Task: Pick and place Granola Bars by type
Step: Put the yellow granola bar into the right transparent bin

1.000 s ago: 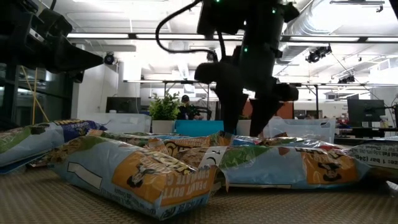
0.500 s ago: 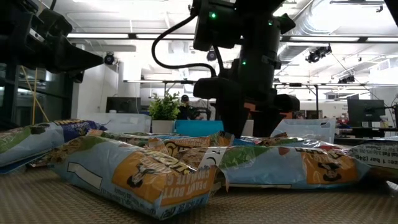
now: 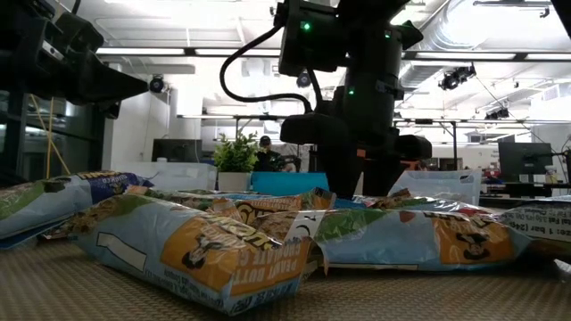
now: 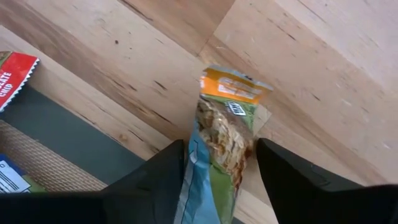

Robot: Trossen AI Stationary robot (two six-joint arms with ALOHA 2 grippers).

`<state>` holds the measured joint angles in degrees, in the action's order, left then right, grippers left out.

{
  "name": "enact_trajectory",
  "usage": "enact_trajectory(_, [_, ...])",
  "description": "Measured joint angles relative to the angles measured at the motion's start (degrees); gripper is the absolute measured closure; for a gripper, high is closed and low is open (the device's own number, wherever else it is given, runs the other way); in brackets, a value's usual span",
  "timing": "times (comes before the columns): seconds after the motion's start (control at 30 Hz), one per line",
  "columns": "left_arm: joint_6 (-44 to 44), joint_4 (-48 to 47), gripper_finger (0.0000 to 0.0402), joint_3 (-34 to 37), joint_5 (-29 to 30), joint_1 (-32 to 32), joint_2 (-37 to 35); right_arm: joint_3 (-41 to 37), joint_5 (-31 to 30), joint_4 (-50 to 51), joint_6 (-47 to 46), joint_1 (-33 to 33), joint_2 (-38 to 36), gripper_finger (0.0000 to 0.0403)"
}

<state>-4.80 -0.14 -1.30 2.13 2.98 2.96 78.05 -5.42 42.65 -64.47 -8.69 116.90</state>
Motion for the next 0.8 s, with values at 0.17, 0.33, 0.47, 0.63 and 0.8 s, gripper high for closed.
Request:
enact_trajectory(0.17, [0.01, 0.0, 0.04, 0.0, 0.0, -0.01, 0.01, -0.08, 0.45, 0.14, -0.02, 0.02, 0.0, 0.0245])
enact_trajectory(0.33, [0.0, 0.0, 0.04, 0.0, 0.0, -0.02, 0.0, -0.12, 0.65, 0.34, -0.04, 0.02, 0.0, 0.0279])
enact_trajectory(0.47, [0.0, 0.0, 0.04, 0.0, 0.0, 0.0, 0.0, -0.12, 1.05, 0.34, -0.08, 0.02, 0.0, 0.03])
enact_trajectory(0.63, [0.0, 0.0, 0.04, 0.0, 0.0, 0.0, 0.0, -0.17, 1.43, 0.16, -0.26, 0.01, -0.23, 0.032])
enact_trajectory(0.8, [0.0, 0.0, 0.04, 0.0, 0.0, -0.01, 0.0, -0.25, 2.86, -1.05, -0.23, 0.0, -0.76, 0.033])
